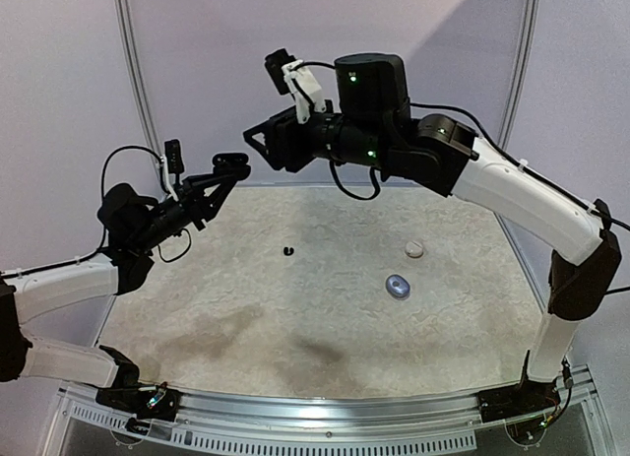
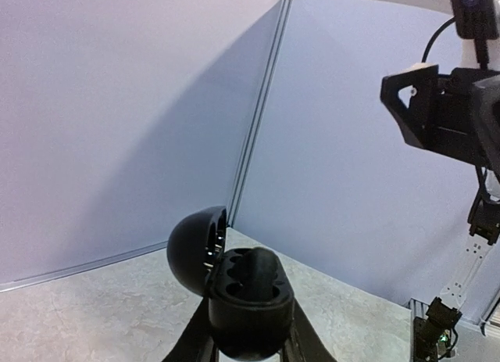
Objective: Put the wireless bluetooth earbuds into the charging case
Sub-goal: Pick up the right earbud from the center of the board.
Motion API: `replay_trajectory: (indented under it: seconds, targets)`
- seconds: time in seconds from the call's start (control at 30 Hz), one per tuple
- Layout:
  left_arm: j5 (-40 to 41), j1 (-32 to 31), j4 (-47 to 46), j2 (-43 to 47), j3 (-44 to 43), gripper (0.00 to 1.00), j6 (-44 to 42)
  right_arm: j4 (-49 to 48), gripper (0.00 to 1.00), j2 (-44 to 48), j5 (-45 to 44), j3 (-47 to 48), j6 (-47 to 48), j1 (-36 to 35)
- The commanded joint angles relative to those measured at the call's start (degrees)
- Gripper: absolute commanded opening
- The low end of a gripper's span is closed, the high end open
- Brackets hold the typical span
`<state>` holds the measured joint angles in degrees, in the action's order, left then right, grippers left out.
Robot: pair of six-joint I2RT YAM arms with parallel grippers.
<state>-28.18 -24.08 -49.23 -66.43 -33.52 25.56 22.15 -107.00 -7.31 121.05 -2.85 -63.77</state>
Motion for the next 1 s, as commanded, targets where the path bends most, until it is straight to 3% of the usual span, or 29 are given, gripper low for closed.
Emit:
replay_trajectory:
  seconds: [0.0,0.13,0.33,0.53,0.73,0.97]
  targets:
    - [2.2,1.5,4.7,2.5,-1.8,0.0,0.8,1.4,0.57,0.6,-10.8,-5.4,-11.7,5.0]
    - [3.4,2.6,8.7,4.4,-2.4,0.0,-0.6,6.0,0.57,-3.2,-14.5,-7.6,-20.5,7.0]
    - [4.0,4.4,12.3,8.0,-1.6,0.0,-2.2,16.2,0.6,-18.5,-14.2,0.2,-25.8,7.1]
    - [3.9,4.6,12.8,10.7,0.1,0.0,-2.0,12.4,0.64,-29.7,-12.0,4.5,-26.0,7.2]
    - [3.3,4.7,12.5,11.9,1.1,0.0,-1.6,5.8,0.7,-39.1,-15.4,9.6,-23.1,7.7]
    - [3.2,4.6,12.1,12.6,1.4,0.0,-1.7,3.2,0.75,-47.3,-18.8,16.4,-27.4,8.8]
